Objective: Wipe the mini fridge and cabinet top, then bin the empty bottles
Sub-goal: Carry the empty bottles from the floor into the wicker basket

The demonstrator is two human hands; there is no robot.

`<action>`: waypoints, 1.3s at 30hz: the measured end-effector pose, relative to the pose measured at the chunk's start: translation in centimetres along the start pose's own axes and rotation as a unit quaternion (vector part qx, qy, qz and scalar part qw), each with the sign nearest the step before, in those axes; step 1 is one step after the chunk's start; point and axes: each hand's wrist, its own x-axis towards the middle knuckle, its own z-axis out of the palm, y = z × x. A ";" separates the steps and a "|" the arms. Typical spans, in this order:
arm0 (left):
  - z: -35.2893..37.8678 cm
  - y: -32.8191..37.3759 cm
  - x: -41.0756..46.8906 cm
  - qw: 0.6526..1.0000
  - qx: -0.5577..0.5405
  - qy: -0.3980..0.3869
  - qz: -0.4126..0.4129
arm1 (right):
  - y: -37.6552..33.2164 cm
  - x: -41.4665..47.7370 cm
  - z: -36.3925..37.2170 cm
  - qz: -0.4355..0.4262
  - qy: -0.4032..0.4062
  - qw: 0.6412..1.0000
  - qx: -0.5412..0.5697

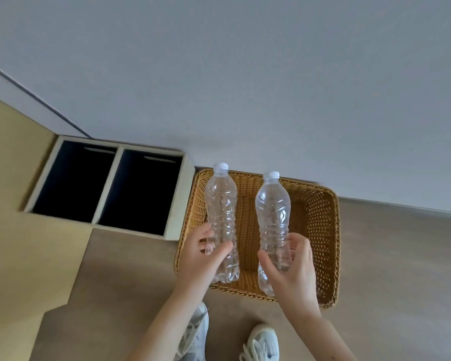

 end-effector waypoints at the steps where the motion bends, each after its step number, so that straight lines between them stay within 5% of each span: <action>1: 0.6 -1.7 1.9 1.000 0.004 -0.006 0.001 | 1.9 0.9 1.6 0.004 -0.006 1.000 0.003; 15: 7.5 -17.3 19.5 0.997 0.043 -0.041 -0.051 | 19.3 10.5 17.4 0.076 0.004 0.997 0.018; 39: 8.3 -20.9 21.9 0.996 0.085 -0.038 -0.019 | 21.5 10.4 21.5 0.086 -0.024 0.989 -0.120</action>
